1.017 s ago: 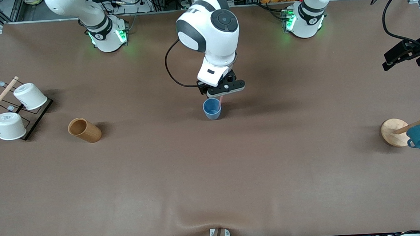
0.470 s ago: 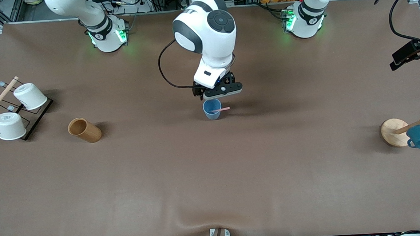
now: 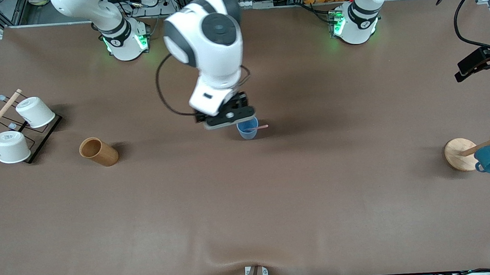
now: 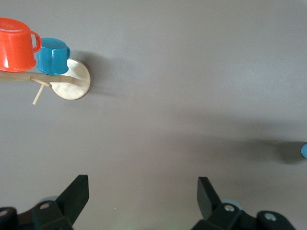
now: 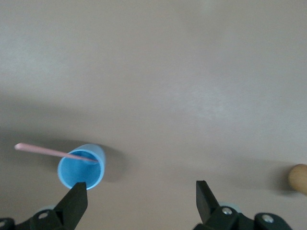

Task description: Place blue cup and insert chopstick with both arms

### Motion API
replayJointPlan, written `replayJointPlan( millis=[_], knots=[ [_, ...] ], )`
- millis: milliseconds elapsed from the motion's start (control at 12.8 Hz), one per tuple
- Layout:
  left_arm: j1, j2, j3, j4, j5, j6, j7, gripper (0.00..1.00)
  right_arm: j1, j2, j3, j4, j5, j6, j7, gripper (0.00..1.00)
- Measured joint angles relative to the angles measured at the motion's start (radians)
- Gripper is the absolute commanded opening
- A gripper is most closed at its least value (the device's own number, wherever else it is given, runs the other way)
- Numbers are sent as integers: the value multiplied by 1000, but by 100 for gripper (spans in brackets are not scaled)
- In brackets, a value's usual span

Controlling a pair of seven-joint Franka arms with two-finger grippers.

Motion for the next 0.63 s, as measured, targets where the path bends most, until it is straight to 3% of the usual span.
replayJointPlan(
  millis=[313, 626],
  knots=[
    [0, 0, 0, 1, 0, 0, 0, 100, -122, -49, -1, 0, 2, -27, -198, 100],
    [1, 0, 0, 1, 0, 0, 0, 100, -300, -110, -2, 0, 41, -173, -354, 100]
  ],
)
